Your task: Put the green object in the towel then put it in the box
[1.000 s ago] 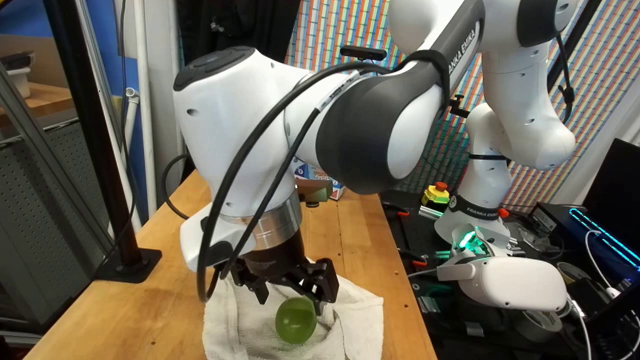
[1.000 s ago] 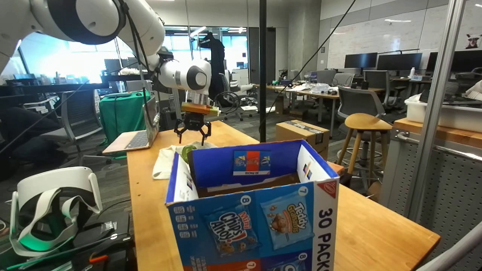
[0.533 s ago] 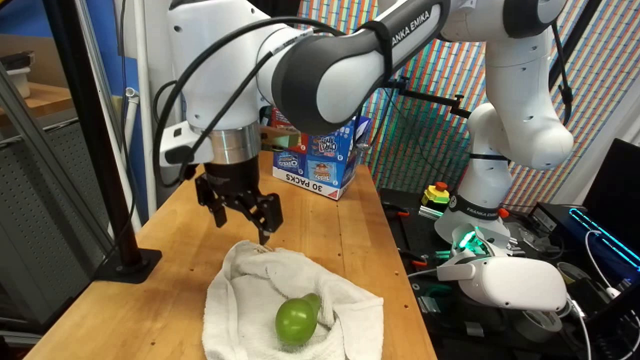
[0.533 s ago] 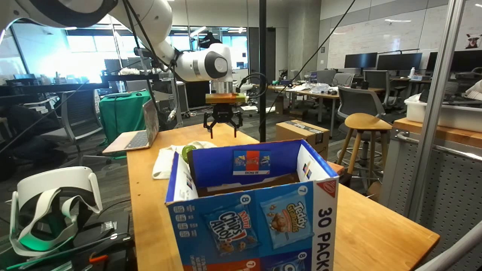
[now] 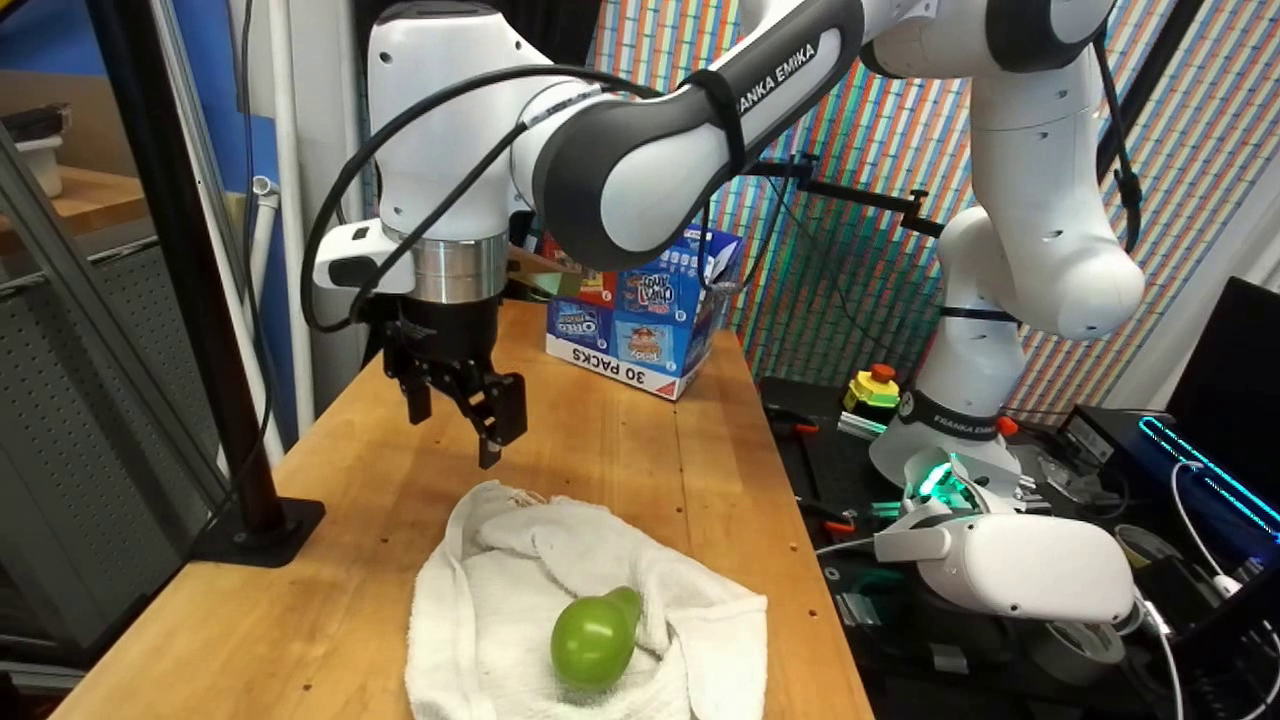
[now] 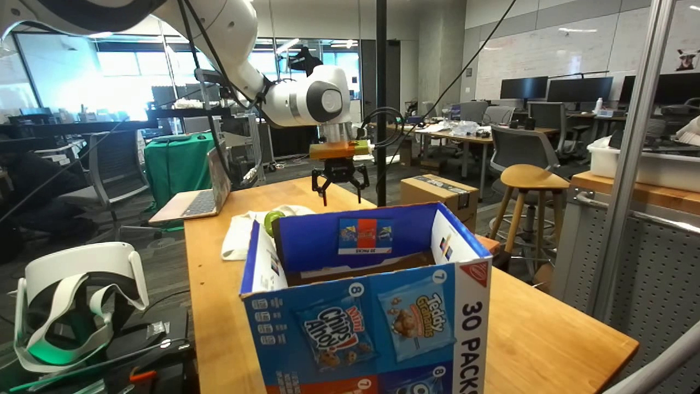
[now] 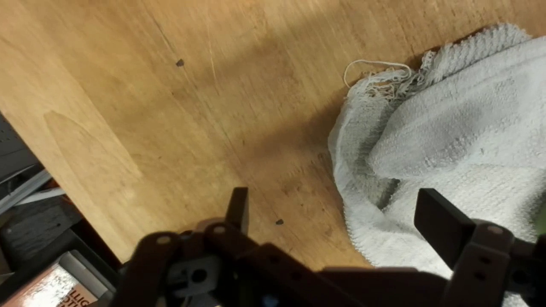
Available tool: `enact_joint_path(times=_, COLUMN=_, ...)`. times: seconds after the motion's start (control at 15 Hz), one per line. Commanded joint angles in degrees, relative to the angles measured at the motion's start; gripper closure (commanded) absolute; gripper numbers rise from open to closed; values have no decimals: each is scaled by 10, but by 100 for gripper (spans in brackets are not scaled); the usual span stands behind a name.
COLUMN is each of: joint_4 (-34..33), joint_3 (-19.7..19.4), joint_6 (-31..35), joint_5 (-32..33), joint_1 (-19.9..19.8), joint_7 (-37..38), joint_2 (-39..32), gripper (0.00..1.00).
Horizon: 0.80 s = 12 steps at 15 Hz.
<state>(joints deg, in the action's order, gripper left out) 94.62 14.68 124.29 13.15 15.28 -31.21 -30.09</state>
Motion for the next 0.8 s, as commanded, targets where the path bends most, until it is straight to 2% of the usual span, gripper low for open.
enact_joint_path(times=0.0, joint_4=14, joint_3=0, joint_6=6, joint_5=-2, joint_1=-2, joint_7=14, joint_2=-8, gripper=0)
enact_joint_path(times=0.47, joint_4=11, joint_3=-2, joint_6=-10, joint_5=3, joint_1=1, joint_7=20, joint_2=-47, gripper=2)
enact_joint_path(times=0.53, joint_4=10, joint_3=-2, joint_6=-13, joint_5=3, joint_1=1, joint_7=21, joint_2=-52, gripper=26)
enact_joint_path(times=0.67, joint_4=9, joint_3=-3, joint_6=-14, joint_5=4, joint_1=0, joint_7=21, joint_2=-61, gripper=28)
enact_joint_path(times=0.73, joint_4=9, joint_3=-3, joint_6=-14, joint_5=4, joint_1=-1, joint_7=20, joint_2=-63, gripper=35)
